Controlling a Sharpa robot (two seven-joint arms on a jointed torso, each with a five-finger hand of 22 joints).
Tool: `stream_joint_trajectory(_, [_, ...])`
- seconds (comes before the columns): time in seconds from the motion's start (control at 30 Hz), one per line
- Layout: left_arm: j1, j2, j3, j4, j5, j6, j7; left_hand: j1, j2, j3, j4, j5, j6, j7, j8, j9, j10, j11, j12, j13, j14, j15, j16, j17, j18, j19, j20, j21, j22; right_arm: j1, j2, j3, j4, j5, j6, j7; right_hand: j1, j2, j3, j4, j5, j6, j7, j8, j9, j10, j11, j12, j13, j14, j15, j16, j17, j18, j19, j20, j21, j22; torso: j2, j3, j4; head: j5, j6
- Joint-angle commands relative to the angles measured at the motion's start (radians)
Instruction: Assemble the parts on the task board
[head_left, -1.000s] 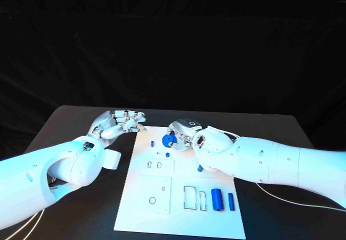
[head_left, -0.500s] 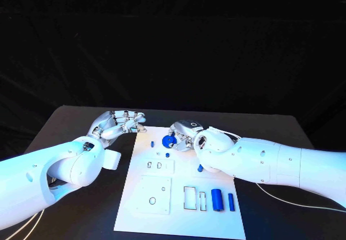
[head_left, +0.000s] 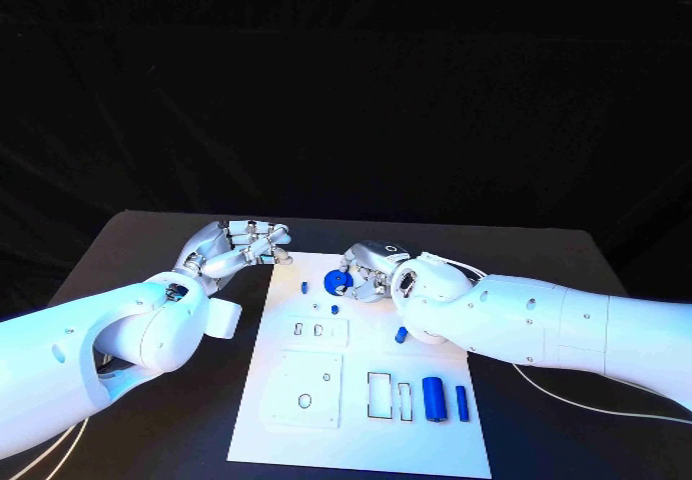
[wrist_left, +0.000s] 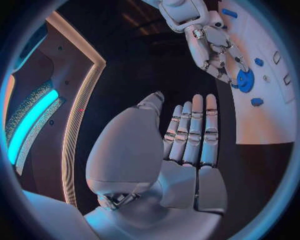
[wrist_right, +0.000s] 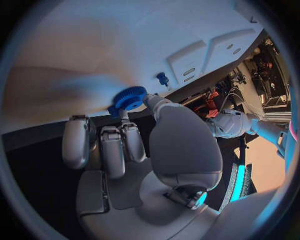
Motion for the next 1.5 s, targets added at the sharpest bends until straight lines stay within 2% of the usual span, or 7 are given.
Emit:
stream_joint_trajectory(0.03, [0.001,0.000,0.001,0.000,-0.003,0.012,0.007,0.008,0.000,0.007,-0.001,-0.002,-0.008,0.005,0.005,0.001,-0.004,0.000,-0.004,0.001,-0.008,-0.001,0.005,0.002,0.004,-0.005,0.001,0.004,0.001,-0.002,-0.017,-0.001,0.013,0.040,-0.068,0.044,-0.003,0.003,0.002,0.000,0.006,0.013,-0.002,-0.001,-0.001,0.003,0.001,0.004,0.075,0.089,0.005,0.001,0.195,-0.006,0.001,0.005,-0.002,0.018,-0.001,0.0006,-0.0013,0.000,0.003])
stream_joint_trajectory(0.2, [0.001,-0.001,0.001,-0.007,-0.003,0.010,0.008,0.008,0.000,0.007,-0.001,-0.002,-0.008,0.005,0.005,0.001,-0.004,0.000,-0.004,0.001,-0.008,-0.001,0.005,0.002,0.004,-0.005,0.001,0.004,0.001,0.006,-0.061,0.002,0.040,0.163,-0.171,0.176,0.038,0.001,0.020,-0.020,0.006,0.004,0.002,-0.015,-0.005,-0.013,0.002,-0.009,0.058,0.086,0.005,-0.004,0.181,0.001,-0.017,0.003,-0.030,-0.005,-0.004,0.0013,-0.0033,-0.004,0.008])
stream_joint_trajectory(0.4, [0.001,0.000,0.001,-0.017,-0.003,0.010,0.008,0.008,0.000,0.007,-0.001,-0.002,-0.008,0.005,0.005,0.001,-0.004,0.000,-0.004,0.001,-0.008,-0.001,0.005,0.002,0.004,-0.005,0.001,0.004,0.001,0.028,-0.123,0.006,0.085,0.247,-0.188,0.226,0.053,-0.006,0.023,-0.029,0.005,-0.004,0.005,-0.024,-0.007,-0.026,0.005,-0.019,0.045,0.085,0.008,-0.004,0.181,0.003,-0.023,0.005,-0.040,-0.011,-0.006,0.0056,-0.0082,-0.006,0.012])
stream_joint_trajectory(0.77, [0.001,0.004,0.001,-0.023,-0.002,0.020,0.010,0.007,0.000,0.007,-0.001,-0.002,-0.009,0.005,0.005,0.002,-0.005,0.000,-0.005,0.001,-0.010,0.000,0.006,0.002,0.004,-0.007,0.002,0.005,0.002,0.062,-0.302,0.008,0.195,0.425,-0.105,0.300,0.104,-0.016,0.044,-0.067,0.004,0.019,0.004,-0.021,-0.003,-0.020,0.004,-0.013,0.052,0.088,0.008,-0.001,0.191,-0.001,-0.013,0.006,-0.029,0.003,-0.013,0.0113,-0.0185,-0.021,0.014])
stream_joint_trajectory(0.87, [0.001,0.005,0.001,-0.025,-0.002,0.028,0.011,0.007,-0.001,0.008,-0.001,-0.002,-0.010,0.005,0.004,0.002,-0.006,0.001,-0.006,0.001,-0.011,0.000,0.006,0.003,0.004,-0.007,0.002,0.005,0.002,0.064,-0.348,0.007,0.206,0.447,-0.057,0.326,0.113,-0.021,0.046,-0.079,-0.062,0.042,-0.001,-0.009,0.003,-0.024,0.000,-0.017,0.047,0.086,0.005,-0.002,0.187,0.003,-0.023,0.004,-0.044,-0.007,-0.015,0.0126,-0.0209,-0.031,0.013])
stream_joint_trajectory(1.13, [0.001,0.004,0.001,-0.028,-0.005,0.045,0.012,0.008,-0.004,0.007,-0.002,-0.002,-0.012,0.006,0.004,0.002,-0.008,0.001,-0.006,0.001,-0.013,0.001,0.006,0.003,0.003,-0.008,0.002,0.005,0.002,0.045,-0.443,0.004,0.191,0.448,0.016,0.361,0.140,-0.041,0.039,-0.107,-0.034,0.043,-0.002,-0.006,0.005,-0.033,-0.001,-0.024,0.039,0.087,0.004,-0.001,0.191,0.005,-0.033,0.003,-0.057,-0.014,-0.016,0.0177,-0.0270,-0.047,0.007])
stream_joint_trajectory(1.5, [0.001,0.002,0.001,-0.031,-0.007,0.048,0.013,0.008,-0.005,0.007,-0.002,-0.002,-0.013,0.006,0.004,0.002,-0.009,0.001,-0.007,0.001,-0.013,0.001,0.006,0.003,0.003,-0.009,0.002,0.005,0.002,0.001,-0.466,0.003,0.130,0.391,0.049,0.379,0.159,-0.052,0.025,-0.125,-0.035,0.026,0.001,-0.015,0.002,-0.040,0.002,-0.031,0.031,0.086,0.005,-0.002,0.188,0.006,-0.038,0.003,-0.064,-0.017,-0.015,0.0147,-0.0215,-0.056,0.003])
